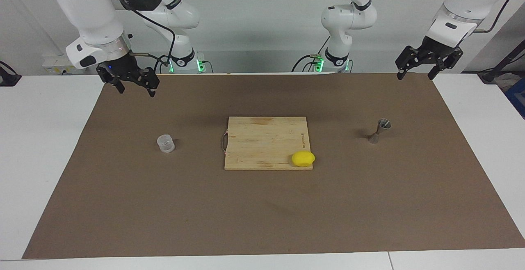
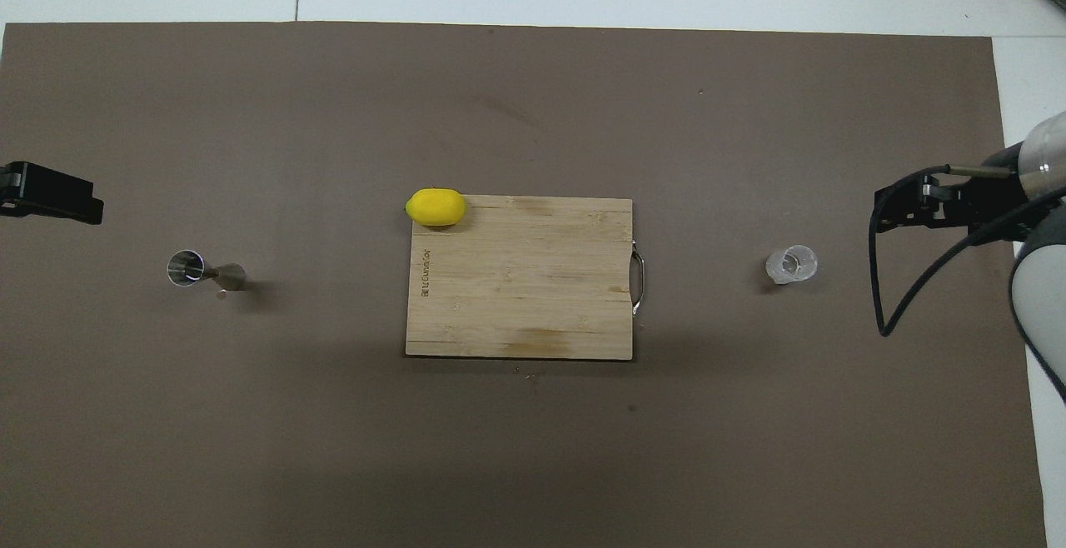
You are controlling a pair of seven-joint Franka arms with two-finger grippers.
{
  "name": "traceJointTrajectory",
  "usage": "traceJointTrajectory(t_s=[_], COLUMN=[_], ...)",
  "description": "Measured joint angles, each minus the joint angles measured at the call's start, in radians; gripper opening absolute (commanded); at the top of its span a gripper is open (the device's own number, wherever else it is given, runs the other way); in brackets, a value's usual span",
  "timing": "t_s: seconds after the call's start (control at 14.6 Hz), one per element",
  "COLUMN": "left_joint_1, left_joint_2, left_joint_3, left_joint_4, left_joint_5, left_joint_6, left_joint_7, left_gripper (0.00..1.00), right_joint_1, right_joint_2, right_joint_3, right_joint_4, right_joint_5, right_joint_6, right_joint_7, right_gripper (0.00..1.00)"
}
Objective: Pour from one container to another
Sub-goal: 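Reach the left gripper toward the small steel cup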
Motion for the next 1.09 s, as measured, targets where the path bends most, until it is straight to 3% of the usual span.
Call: traceJointTrajectory(t_s=[0.62,1.09], left_joint_1=[0.002,-0.002], left_joint_2=[0.001,0.037], left_joint_3=[0.012,0.006], left_joint_4=[-0.032,-0.218], left_joint_5=[0.000,0.000], left_joint_6=[0.089,0.375], left_joint_7=[0.000,0.000], left_gripper=[1.00,1.00], right_joint_1=[0.000,0.000], right_joint_2=[0.000,0.000], right_joint_3=[0.000,0.000], right_joint_4=[0.000,0.000], right_joint_5=[0.000,0.000], right_joint_6=[0.000,0.000], right_joint_7=[0.000,0.000], right_gripper=[1.00,1.00])
